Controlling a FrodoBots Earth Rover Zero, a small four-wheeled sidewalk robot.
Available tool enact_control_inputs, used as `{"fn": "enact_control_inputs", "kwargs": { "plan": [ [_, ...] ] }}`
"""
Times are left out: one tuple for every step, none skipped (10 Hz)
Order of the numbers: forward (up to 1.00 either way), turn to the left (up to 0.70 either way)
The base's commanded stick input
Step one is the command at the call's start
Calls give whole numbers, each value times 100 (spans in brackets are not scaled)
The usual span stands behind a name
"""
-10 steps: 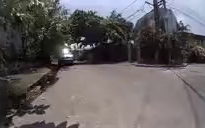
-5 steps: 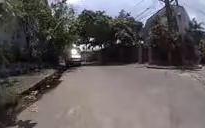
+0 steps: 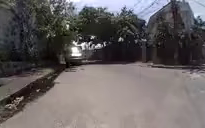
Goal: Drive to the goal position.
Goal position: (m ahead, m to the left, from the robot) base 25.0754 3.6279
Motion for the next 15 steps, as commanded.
{"fn": "enact_control_inputs", "kwargs": {
  "plan": [
    [100, 0],
    [100, 0],
    [100, 0],
    [100, 0],
    [100, 0],
    [100, 0],
    [100, 0],
    [100, 0],
    [100, 0],
    [100, 0],
    [100, 0],
    [100, 0],
    [100, 0],
    [100, 0],
    [100, -1]
  ]
}}
